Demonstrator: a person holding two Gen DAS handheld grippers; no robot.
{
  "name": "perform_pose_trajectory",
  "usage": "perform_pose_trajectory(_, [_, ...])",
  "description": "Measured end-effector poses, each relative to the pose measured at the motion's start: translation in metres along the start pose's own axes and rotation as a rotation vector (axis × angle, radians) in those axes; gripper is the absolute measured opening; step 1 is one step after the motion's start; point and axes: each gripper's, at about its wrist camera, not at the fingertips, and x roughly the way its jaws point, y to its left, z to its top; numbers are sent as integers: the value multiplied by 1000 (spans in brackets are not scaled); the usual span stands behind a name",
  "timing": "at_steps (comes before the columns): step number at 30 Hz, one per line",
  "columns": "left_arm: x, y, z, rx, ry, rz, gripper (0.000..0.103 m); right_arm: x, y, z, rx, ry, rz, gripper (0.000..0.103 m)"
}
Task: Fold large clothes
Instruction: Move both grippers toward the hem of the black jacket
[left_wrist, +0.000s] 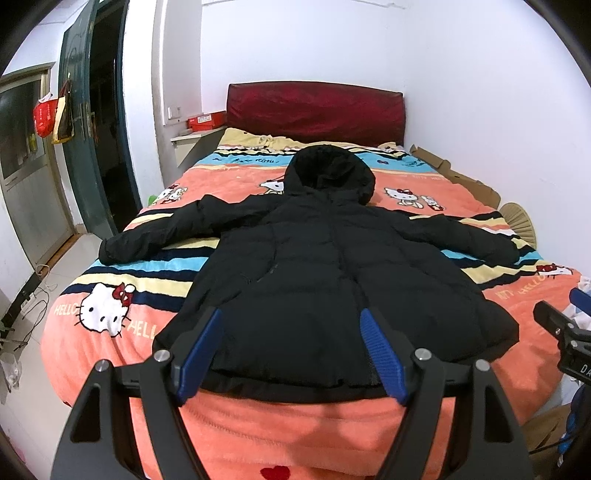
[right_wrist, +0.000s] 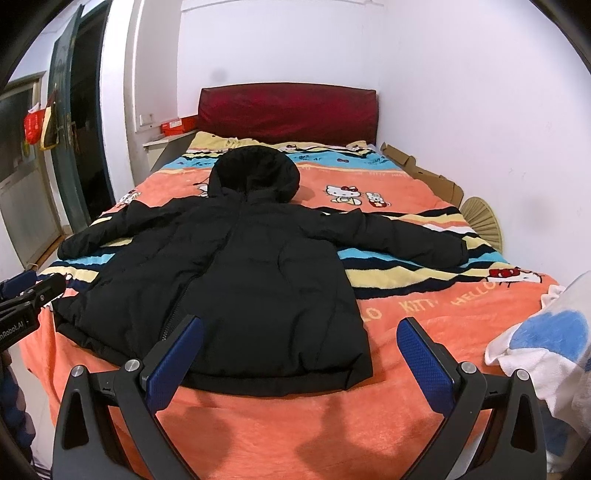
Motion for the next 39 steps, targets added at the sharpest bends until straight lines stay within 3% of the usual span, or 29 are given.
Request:
perform_pose_trajectory(21, [15,3,-9,-20,-27,2,75,10,6,-2,-23,23,-4,102])
perform_pose_trajectory(39, [48,12,-10,-17,56,-40,75,37,18,3,-55,80,1,102])
